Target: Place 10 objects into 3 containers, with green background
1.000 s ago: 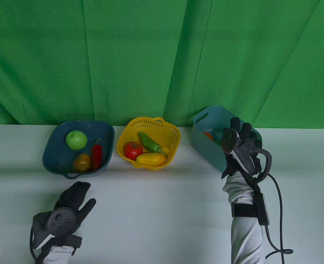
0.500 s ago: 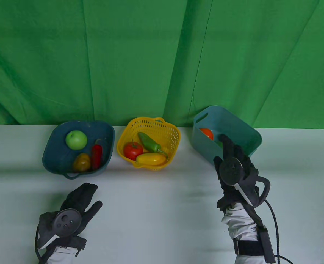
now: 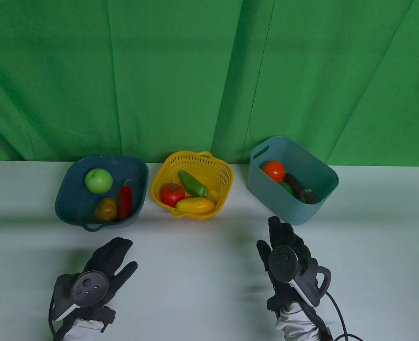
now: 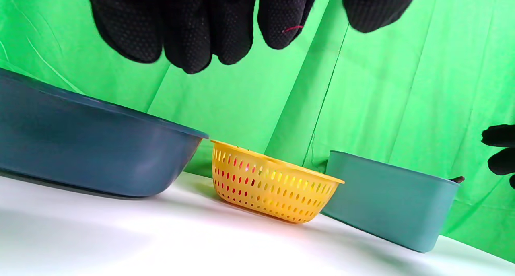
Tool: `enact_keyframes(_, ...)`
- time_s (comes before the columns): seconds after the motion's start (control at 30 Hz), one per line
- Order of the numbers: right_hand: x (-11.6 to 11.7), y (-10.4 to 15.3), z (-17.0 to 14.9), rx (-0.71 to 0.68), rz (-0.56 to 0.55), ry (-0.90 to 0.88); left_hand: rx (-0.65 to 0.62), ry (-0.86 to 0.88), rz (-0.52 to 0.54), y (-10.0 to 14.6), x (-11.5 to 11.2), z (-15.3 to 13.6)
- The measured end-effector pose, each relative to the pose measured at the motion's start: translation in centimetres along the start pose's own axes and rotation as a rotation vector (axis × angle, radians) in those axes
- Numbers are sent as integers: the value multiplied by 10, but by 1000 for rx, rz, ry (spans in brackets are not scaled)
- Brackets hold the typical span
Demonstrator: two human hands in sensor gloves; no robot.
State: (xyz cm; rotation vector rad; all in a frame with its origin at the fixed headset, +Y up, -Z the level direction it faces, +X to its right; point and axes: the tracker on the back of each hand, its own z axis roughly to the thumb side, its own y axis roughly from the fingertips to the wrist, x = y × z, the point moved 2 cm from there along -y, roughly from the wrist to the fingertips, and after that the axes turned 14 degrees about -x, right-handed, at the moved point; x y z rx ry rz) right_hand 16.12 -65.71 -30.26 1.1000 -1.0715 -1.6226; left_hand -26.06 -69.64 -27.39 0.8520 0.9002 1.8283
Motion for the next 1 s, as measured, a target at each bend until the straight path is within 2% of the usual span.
enact_keyframes(0.43, 42, 21, 21, -79, 31, -37, 5, 0, 2, 1, 1, -1)
enact_keyframes(0.7, 51, 24, 20, -94, 77, -21, 4, 4, -8, 0, -2, -1)
enact_keyframes(1.0, 51, 26, 22, -102, 90, -20, 5, 1, -18, 0, -2, 0)
